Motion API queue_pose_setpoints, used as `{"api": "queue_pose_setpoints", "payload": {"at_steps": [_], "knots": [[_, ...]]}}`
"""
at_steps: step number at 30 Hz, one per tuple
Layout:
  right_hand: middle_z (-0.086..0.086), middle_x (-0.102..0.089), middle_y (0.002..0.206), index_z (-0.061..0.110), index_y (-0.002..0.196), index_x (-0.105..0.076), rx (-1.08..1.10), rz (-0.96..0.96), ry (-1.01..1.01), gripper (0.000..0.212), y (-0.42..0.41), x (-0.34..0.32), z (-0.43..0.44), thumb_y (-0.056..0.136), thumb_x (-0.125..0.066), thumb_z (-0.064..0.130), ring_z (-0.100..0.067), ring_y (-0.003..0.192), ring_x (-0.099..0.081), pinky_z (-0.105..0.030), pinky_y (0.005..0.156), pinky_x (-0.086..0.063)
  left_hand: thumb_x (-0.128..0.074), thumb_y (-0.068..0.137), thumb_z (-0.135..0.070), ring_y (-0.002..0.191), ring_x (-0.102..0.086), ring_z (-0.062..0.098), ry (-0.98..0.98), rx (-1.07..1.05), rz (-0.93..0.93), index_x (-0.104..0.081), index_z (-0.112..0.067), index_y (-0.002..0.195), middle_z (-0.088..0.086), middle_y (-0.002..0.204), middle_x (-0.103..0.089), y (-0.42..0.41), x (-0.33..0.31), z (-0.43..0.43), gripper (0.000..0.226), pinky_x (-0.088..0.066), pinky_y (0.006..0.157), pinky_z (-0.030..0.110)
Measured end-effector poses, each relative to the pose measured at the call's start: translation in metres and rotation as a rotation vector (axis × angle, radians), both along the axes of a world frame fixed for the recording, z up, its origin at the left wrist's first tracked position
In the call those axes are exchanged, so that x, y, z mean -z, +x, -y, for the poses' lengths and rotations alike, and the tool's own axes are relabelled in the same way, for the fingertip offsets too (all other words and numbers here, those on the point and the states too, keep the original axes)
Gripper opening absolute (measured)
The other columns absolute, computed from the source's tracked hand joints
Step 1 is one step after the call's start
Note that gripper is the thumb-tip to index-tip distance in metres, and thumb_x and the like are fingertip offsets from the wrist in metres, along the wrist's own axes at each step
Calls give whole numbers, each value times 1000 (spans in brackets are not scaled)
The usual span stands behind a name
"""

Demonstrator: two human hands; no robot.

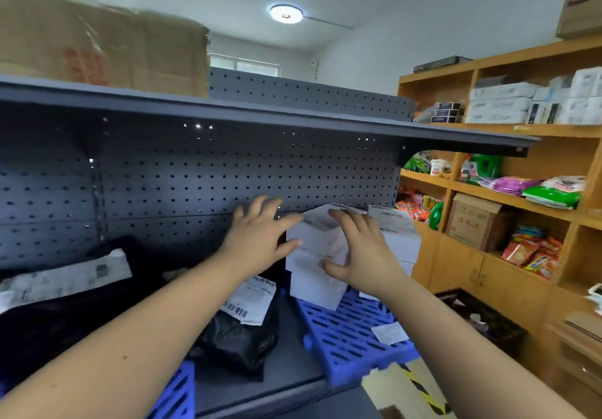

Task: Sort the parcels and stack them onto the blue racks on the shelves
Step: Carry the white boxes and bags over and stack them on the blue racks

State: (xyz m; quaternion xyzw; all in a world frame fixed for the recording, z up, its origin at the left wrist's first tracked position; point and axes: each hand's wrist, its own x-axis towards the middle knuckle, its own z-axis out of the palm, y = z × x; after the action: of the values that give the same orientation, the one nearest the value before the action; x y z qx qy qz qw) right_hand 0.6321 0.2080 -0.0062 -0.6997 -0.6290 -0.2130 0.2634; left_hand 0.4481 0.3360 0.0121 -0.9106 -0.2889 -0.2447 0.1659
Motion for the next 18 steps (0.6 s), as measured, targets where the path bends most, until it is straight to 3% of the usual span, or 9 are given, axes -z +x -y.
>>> {"api": "queue_pose_setpoints", "payload": {"at_steps": [3, 7, 10, 14, 18], "knots": [[-3, -41, 141, 22, 142, -36, -91, 36, -13, 88, -17, 13, 1, 66, -54, 63, -27, 127, -35, -43, 105, -35, -37, 90, -65, 142, -8, 28, -10, -51, -23, -30, -44, 143, 3, 156, -20, -29, 8, 12, 58, -19, 110, 56], [-2, -44, 138, 22, 139, -40, -174, 24, 26, 86, -48, 24, -1, 66, -58, 62, -30, 126, -34, -44, 106, -33, -31, 87, -71, 142, -8, 31, -83, -179, -9, -27, -46, 144, 2, 156, -19, -69, 25, 27, 62, -19, 110, 56], [0, -37, 145, 27, 142, -35, -220, -32, -17, 86, -79, 39, -3, 65, -55, 61, -31, 133, -22, -46, 110, -25, -17, 77, -75, 139, -17, 32, -88, -263, -16, -34, -44, 142, 3, 152, -30, -101, 43, 33, 74, -22, 108, 58], [3, -36, 145, 28, 142, -35, -286, -27, -38, 85, -113, 57, -8, 66, -48, 65, -27, 135, -17, -44, 109, -23, -29, 79, -69, 128, -39, 35, -96, -330, 29, -53, -36, 130, 7, 134, -53, -145, 50, 36, 66, -38, 95, 62], [7, -36, 145, 30, 142, -33, -325, -58, -58, 84, -142, 63, -17, 70, -57, 64, -26, 136, -18, -45, 110, -25, -24, 78, -71, 132, -34, 33, -85, -392, 53, -48, -37, 135, 6, 140, -47, -187, 53, 31, 71, -36, 97, 60]]}}
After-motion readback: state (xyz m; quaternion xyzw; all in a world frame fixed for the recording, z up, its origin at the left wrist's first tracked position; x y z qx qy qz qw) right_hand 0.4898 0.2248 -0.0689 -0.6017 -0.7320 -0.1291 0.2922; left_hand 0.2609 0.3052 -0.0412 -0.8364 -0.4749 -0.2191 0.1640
